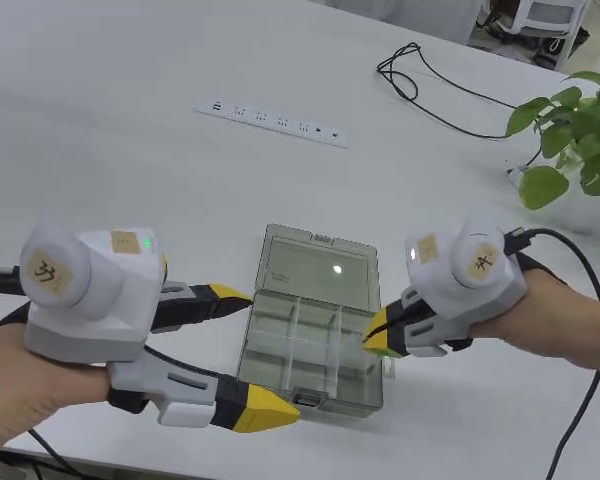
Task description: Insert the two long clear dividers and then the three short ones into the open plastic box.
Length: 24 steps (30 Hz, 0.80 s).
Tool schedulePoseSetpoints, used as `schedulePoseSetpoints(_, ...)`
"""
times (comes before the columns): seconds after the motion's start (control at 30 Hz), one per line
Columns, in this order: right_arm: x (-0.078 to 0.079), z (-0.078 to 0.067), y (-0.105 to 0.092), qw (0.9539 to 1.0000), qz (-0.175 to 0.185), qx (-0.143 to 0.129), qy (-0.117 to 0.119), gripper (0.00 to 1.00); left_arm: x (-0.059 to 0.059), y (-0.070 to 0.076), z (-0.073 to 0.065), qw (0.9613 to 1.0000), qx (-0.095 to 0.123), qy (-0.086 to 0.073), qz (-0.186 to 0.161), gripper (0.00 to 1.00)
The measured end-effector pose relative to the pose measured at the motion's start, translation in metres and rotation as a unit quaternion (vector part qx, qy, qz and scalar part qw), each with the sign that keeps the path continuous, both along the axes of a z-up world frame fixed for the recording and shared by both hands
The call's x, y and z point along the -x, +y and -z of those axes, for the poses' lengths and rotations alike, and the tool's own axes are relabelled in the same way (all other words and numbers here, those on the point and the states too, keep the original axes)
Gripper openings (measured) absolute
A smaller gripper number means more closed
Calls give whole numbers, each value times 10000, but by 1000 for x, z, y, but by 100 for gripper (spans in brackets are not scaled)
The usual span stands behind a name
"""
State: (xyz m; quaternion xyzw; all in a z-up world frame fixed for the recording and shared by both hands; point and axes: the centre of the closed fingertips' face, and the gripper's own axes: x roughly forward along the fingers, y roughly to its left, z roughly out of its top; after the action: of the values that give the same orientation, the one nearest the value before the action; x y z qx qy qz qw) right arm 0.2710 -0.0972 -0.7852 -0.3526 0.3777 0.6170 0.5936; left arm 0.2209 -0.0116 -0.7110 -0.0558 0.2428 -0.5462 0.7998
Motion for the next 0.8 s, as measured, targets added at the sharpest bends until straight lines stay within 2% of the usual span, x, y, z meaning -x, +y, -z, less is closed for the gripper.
schedulePoseSetpoints(0.43,0,15,1,9999,-79,-17,-92,2,0,1,0,10000,-43,-5,-4,82)
schedulePoseSetpoints(0.8,1,29,2,9994,-203,206,-214,2,-1,5,3,9999,-100,31,-13,82)
